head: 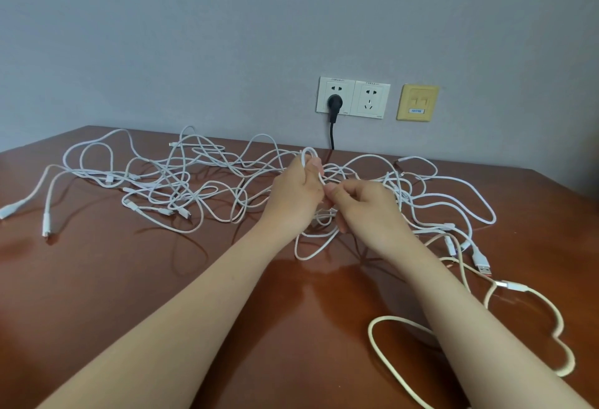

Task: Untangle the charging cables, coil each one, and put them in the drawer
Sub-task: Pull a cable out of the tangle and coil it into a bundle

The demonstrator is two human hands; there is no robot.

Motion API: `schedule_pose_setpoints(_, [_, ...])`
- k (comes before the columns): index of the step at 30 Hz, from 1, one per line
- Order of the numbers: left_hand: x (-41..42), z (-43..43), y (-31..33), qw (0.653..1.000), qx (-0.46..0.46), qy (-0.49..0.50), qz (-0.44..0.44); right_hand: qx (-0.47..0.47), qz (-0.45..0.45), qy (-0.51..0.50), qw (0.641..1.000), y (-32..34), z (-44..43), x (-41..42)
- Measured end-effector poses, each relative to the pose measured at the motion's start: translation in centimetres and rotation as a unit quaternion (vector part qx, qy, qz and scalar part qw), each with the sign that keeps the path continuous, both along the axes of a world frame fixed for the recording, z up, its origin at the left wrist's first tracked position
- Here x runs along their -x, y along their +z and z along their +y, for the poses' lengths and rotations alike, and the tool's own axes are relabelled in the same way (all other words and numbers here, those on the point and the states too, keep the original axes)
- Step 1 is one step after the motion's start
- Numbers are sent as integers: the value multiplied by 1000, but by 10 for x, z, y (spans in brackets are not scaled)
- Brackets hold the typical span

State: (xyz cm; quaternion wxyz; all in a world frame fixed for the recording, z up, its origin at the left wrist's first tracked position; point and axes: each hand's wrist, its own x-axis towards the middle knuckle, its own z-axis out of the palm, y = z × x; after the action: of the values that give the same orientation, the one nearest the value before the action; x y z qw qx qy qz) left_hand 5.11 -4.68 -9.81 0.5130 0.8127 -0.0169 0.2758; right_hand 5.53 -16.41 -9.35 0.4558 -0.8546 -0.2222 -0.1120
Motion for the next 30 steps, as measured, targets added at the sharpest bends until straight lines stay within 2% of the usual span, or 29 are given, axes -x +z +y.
schedule_pose_setpoints(3, [-1,7,1,1000,15,20,7,3,2,-2,1000,0,-2,-2])
schedule_pose_setpoints(6, [-3,7,-1,989,139,-26,34,27,-14,-17,999,0,-2,-3])
schedule_pose_setpoints(8, [-2,5,1,965,249,-70,45,47,-23,-24,998,1,-2,-1])
schedule_pose_setpoints(12, [0,13,9,891,439,-113,27,67,-26,-30,997,2,-5,0])
schedule_pose_setpoints(15, [-2,22,11,846,523,-106,9,115,-39,-39,992,2,-7,0])
schedule_pose_setpoints(18, [-5,22,12,841,534,-91,13,142,-44,-41,988,3,-7,2])
schedule_pose_setpoints(23, [-5,27,16,858,508,-69,30,167,-60,-37,983,8,-11,3])
schedule_pose_setpoints(30, [-3,24,15,905,414,-57,82,185,-126,6,975,7,-12,7])
